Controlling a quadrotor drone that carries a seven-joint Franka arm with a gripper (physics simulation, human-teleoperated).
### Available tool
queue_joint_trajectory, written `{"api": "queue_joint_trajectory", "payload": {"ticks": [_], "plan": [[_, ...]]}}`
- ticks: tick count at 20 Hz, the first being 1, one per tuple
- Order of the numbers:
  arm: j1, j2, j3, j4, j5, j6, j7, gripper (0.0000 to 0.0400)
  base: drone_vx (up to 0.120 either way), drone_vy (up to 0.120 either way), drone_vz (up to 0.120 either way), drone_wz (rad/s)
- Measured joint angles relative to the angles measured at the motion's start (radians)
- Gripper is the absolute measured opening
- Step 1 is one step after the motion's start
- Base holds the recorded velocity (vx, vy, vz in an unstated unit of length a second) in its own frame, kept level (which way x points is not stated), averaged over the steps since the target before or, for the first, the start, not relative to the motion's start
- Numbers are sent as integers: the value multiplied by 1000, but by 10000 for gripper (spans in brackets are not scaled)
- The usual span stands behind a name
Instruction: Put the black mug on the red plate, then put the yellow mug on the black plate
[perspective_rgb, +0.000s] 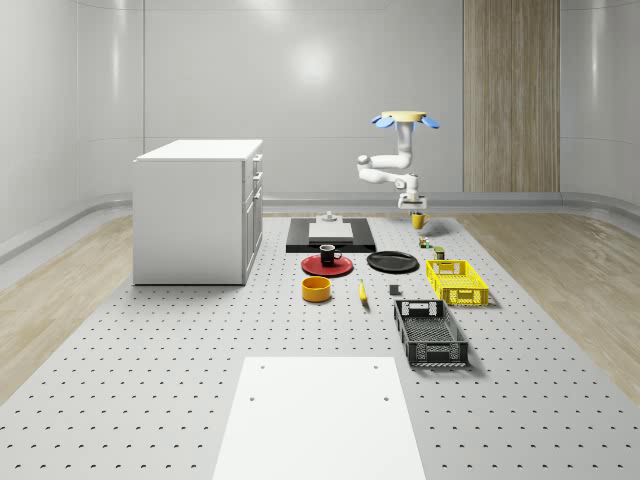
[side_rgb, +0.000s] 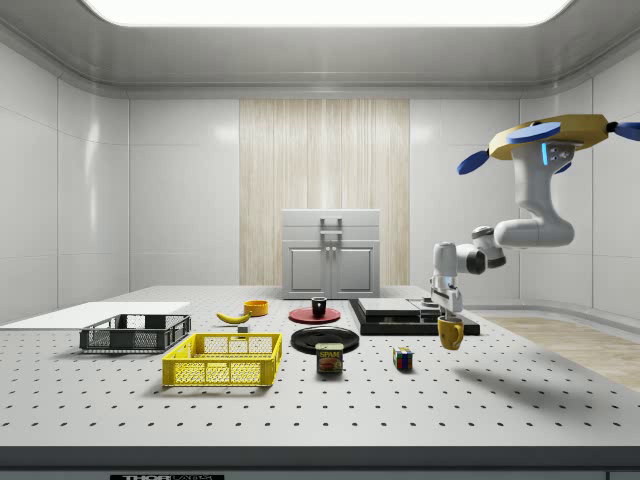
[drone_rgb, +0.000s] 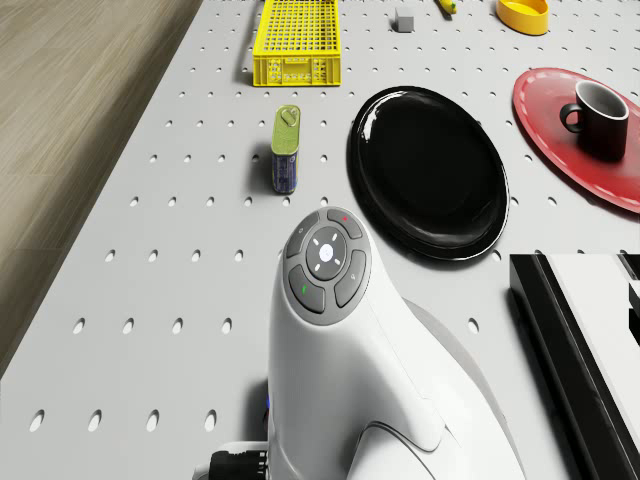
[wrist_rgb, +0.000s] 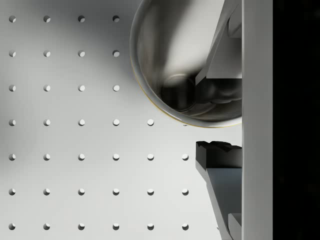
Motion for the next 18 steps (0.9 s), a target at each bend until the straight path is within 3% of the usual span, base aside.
{"api": "queue_joint_trajectory", "payload": {"ticks": [18], "plan": [[-3,-10,4,-1,8,7,3,110,120,-120,0,0]]}}
